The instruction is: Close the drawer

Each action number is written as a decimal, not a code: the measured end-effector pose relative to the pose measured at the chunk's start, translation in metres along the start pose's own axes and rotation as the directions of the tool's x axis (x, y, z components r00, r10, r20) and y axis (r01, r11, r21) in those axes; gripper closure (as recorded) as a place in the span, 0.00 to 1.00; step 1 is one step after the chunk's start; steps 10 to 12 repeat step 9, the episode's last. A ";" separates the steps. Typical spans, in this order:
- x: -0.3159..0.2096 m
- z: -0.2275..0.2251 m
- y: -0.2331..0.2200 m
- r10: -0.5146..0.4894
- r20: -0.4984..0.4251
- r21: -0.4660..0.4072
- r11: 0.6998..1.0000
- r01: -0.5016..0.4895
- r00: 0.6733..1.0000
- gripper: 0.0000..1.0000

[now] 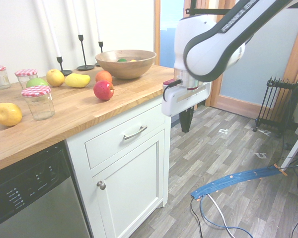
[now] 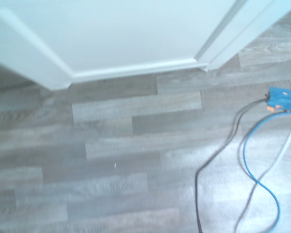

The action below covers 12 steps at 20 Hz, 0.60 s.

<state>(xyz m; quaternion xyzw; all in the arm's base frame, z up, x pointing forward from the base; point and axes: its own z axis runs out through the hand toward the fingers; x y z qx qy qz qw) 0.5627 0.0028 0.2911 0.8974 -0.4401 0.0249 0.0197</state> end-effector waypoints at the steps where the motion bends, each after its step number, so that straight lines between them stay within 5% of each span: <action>1: -0.010 -0.007 0.011 -0.007 0.000 -0.001 1.000 0.007 1.000 0.00; 12: -0.046 -0.033 0.064 -0.003 -0.008 0.006 1.000 0.003 1.000 0.00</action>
